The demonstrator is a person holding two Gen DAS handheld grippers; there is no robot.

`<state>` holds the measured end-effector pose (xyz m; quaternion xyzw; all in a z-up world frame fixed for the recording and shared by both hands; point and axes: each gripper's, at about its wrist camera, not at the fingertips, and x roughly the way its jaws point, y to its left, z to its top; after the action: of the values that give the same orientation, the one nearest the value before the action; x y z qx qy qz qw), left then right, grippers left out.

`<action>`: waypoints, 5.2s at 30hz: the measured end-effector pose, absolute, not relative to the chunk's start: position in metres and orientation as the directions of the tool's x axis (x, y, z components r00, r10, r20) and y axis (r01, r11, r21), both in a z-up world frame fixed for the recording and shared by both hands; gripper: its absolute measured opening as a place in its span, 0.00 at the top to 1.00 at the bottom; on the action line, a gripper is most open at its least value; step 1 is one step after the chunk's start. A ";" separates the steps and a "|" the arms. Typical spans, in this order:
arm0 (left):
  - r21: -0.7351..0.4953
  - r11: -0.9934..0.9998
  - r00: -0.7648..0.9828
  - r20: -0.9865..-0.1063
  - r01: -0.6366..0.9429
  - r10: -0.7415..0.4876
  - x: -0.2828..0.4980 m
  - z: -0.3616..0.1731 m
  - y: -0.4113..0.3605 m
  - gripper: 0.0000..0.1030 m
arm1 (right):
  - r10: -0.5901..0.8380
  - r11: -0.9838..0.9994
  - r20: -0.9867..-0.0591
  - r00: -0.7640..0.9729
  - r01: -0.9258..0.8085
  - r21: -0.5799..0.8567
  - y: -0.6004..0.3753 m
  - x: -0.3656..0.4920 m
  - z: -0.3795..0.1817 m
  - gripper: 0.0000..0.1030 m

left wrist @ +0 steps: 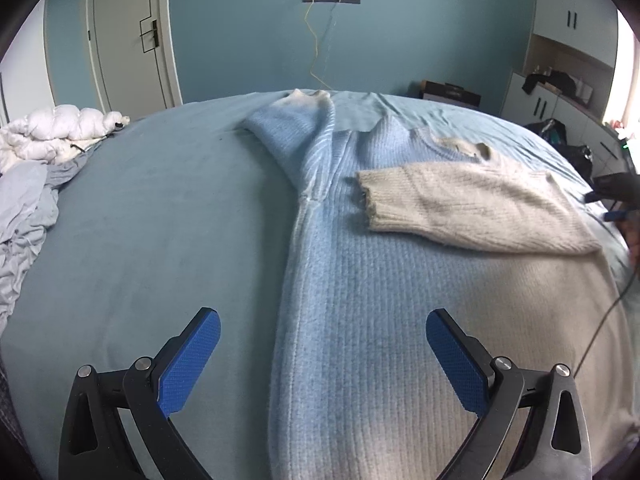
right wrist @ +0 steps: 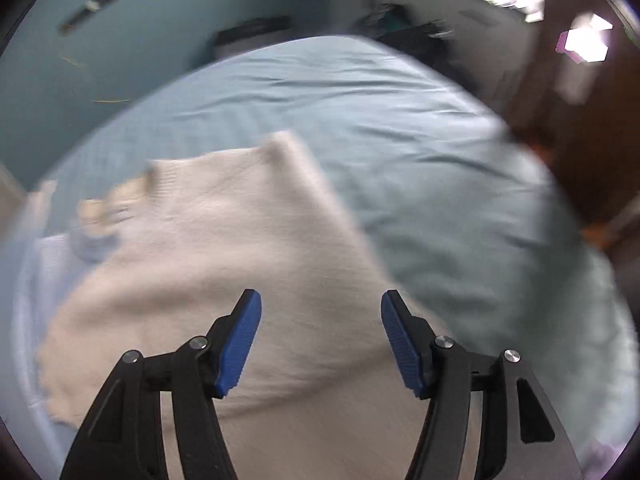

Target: Fold small clothes

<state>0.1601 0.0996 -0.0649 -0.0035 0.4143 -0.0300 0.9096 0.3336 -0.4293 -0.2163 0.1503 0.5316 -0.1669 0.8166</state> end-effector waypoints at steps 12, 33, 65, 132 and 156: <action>-0.021 0.999 0.632 -0.774 0.030 -0.035 0.162 -0.068 0.107 0.00 | -0.105 0.900 -0.888 0.448 0.423 0.107 -0.423 0.280 -0.206 0.43; 0.119 0.991 0.652 -0.756 0.057 0.054 0.134 -0.064 0.091 0.00 | -0.036 0.925 -0.684 0.729 0.284 0.253 -0.380 0.088 -0.063 0.01; 0.191 0.978 0.440 -0.888 0.080 0.137 0.478 -0.133 0.077 0.81 | 0.209 0.961 -0.900 0.382 0.090 0.261 -0.316 0.157 -0.284 0.01; 0.223 0.973 0.616 -0.760 -0.054 0.208 0.378 -0.049 0.225 0.02 | 0.197 0.967 -0.931 0.307 0.098 0.237 -0.300 0.152 -0.300 0.01; 0.177 0.983 0.540 -0.822 -0.056 0.179 0.545 -0.033 0.172 0.90 | 0.262 0.951 -0.853 0.452 0.031 0.308 -0.299 0.154 -0.279 0.01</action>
<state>0.5454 0.1724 -0.0328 0.0646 0.4748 0.0673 0.8751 0.1542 -0.2992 -0.2786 0.1410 0.5188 0.0687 0.8404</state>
